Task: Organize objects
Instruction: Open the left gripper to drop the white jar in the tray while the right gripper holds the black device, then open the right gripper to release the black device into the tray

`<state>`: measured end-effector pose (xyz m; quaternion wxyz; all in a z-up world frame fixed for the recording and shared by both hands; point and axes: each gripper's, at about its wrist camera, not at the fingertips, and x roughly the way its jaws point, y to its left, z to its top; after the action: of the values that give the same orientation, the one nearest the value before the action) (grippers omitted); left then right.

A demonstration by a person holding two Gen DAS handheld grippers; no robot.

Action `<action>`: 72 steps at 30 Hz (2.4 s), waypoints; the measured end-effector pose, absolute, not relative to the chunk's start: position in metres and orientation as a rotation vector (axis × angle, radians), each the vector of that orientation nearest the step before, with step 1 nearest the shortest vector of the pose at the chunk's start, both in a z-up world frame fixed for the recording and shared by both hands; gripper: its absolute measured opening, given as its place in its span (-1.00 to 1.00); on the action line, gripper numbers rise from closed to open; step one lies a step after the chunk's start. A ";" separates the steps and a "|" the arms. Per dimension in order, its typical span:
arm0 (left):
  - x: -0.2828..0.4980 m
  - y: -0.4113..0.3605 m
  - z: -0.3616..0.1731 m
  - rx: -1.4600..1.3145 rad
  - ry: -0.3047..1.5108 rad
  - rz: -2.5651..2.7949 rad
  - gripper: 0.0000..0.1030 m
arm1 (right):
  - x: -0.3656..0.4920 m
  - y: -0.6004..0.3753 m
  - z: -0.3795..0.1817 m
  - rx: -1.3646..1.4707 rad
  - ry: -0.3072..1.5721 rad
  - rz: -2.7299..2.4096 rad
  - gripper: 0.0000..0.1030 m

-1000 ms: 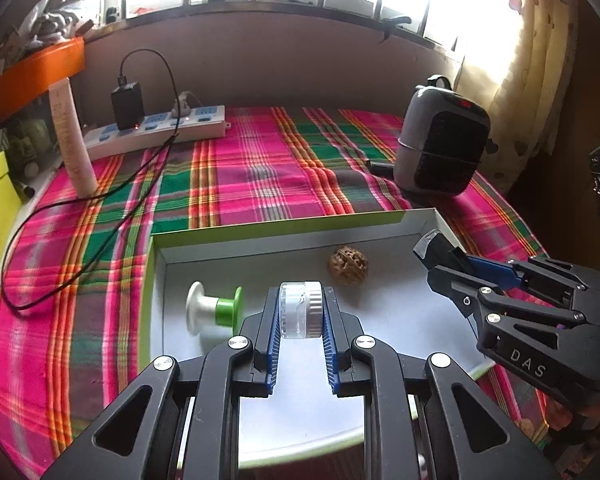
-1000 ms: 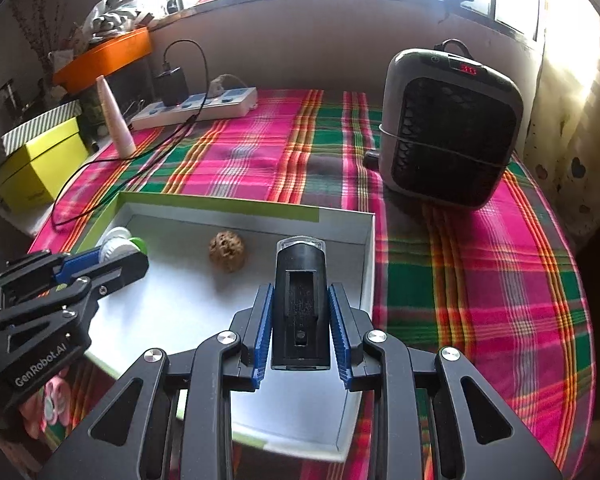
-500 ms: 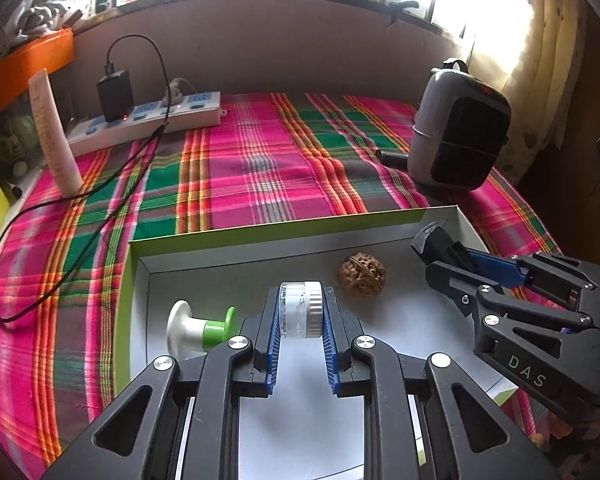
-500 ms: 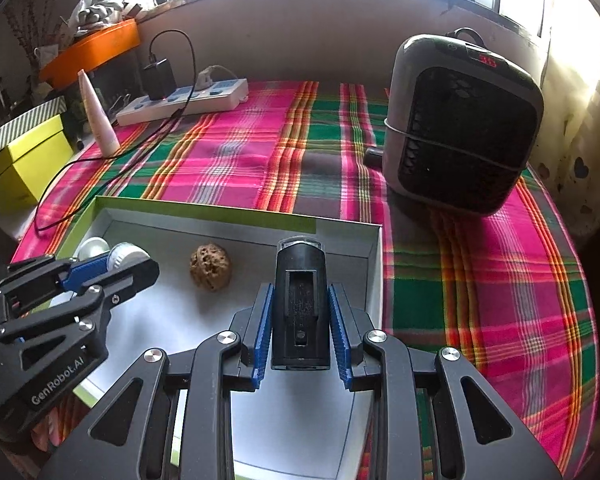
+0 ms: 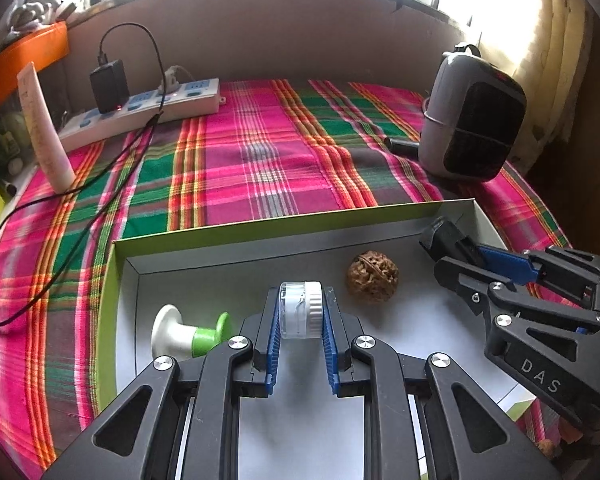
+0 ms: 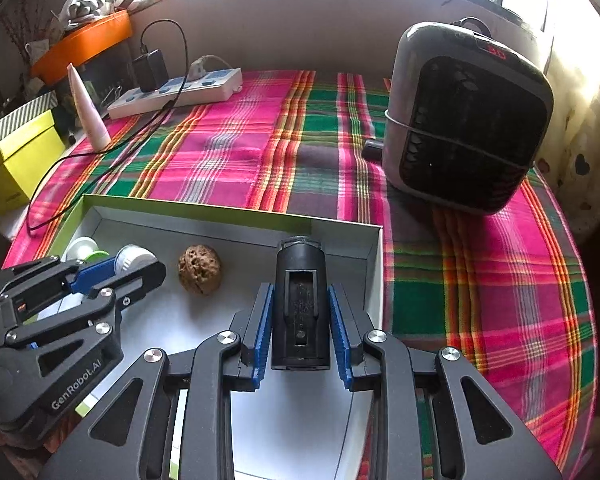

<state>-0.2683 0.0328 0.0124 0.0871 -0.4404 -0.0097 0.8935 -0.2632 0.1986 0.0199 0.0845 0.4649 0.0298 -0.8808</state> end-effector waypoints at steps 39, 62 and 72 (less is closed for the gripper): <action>-0.269 0.032 0.012 -1.318 -0.046 2.650 -0.41 | -0.269 0.192 0.013 1.437 0.113 -2.617 -0.44; -0.245 0.027 0.028 -1.291 -0.045 2.672 -0.25 | -0.242 0.193 0.025 1.376 0.065 -2.668 -0.24; -0.227 0.022 0.036 -1.267 -0.059 2.683 -0.25 | -0.225 0.191 0.033 1.341 0.043 -2.677 -0.24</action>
<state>-0.2270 0.0221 0.0360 0.0869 -0.4252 -0.0199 0.9007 -0.2254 0.1908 0.0334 0.0734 0.4464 0.0142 -0.8917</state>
